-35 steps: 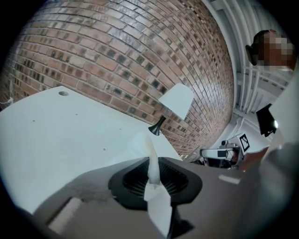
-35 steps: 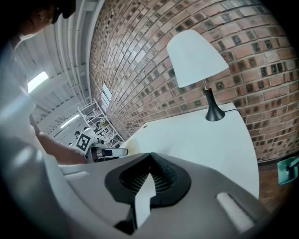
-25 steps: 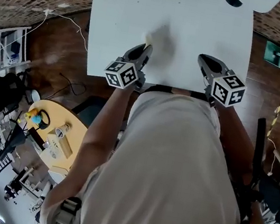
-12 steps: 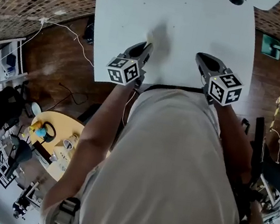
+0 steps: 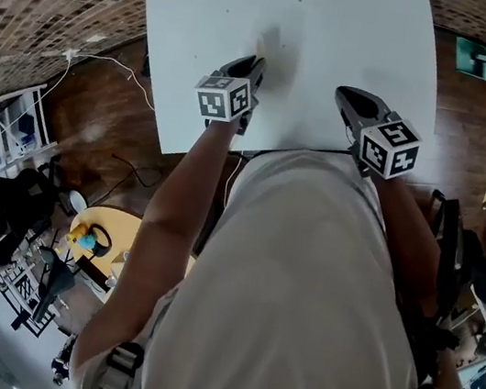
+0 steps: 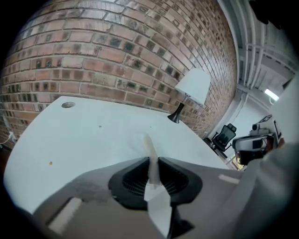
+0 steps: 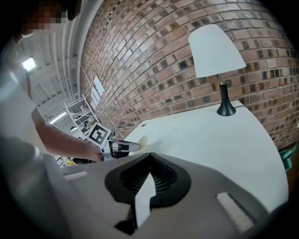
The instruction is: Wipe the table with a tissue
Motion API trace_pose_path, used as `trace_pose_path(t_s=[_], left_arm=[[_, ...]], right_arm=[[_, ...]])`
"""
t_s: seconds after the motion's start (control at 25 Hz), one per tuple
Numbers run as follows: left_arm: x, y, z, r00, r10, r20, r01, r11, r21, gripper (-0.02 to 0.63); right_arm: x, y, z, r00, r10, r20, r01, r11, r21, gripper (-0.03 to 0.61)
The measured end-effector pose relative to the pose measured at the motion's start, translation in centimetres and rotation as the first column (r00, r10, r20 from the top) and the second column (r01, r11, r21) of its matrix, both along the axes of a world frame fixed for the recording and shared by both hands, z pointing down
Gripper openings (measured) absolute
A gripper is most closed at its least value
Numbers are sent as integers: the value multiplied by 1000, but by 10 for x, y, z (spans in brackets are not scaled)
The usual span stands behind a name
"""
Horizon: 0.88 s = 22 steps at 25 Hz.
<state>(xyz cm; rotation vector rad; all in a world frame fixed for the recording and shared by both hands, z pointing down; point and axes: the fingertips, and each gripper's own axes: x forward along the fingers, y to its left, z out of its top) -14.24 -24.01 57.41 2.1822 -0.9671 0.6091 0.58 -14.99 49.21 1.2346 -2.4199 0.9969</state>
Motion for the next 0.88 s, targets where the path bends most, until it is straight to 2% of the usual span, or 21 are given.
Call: trace_pose_path(t_s=[0.28,0.4,0.48,0.56,0.68,0.88], left_arm=[[14,-17,16,997,21,79,-19,999,-29,64],[24,-17,22,984,99,145,-93,994,-49,64],[28,-18,23,964,162,210,-153,986,-61,64],[27,-20,25,926,231,297,-217,973,-80,64],[25,-18,33,839,357,411,-328,934,-141,64],[34,-16,41,694,516,502,-450,855,-257,63]], right_arm=[[20,-7,4,999,21,46,-20,999,-25,6],[29,-9,6,997,32,65,-30,999,-31,6],[36,-9,8,996,42,76,-39,999,-37,6],[43,-10,10,995,53,87,-50,998,-43,6],[51,-11,13,993,70,98,-65,997,-52,6],[62,-13,15,989,92,115,-85,994,-61,6]])
